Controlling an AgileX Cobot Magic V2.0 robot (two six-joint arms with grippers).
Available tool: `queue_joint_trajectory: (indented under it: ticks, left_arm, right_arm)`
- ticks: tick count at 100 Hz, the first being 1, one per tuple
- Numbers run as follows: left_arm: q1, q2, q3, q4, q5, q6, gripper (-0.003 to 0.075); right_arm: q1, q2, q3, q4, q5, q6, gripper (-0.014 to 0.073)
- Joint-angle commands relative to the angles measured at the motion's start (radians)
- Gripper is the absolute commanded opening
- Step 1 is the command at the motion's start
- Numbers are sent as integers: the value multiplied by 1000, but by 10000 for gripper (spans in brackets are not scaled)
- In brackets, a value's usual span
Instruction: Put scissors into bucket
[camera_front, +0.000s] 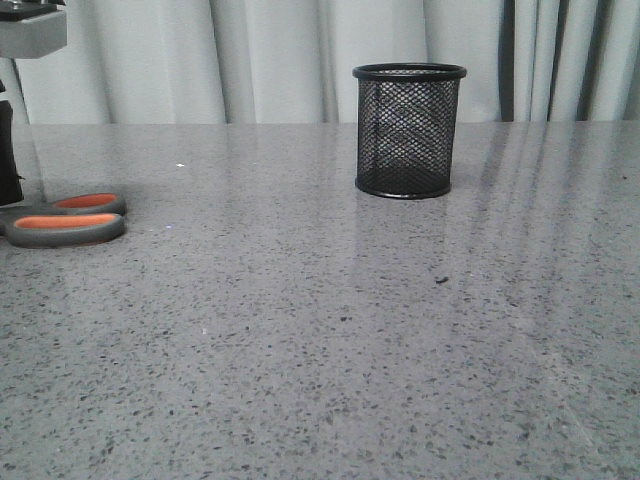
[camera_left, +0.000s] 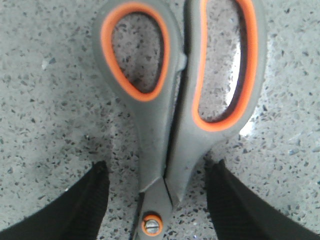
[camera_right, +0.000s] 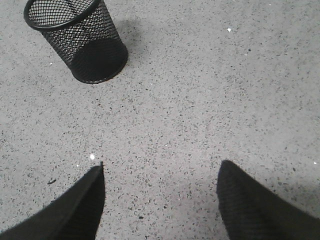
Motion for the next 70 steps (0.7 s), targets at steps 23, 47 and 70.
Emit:
queue_joint_trajectory:
  ticks: [23, 47, 70]
  left_arm:
    - [-9, 16, -13, -26, 49, 2, 279]
    - [-9, 25, -13, -26, 82, 2, 113]
    - [-9, 25, -13, -34, 93, -1, -6]
  right_arm:
    - [-3, 3, -35, 13, -50, -11, 432]
    - [-3, 3, -35, 13, -50, -13, 432]
    - [-3, 3, -35, 13, -50, -13, 432]
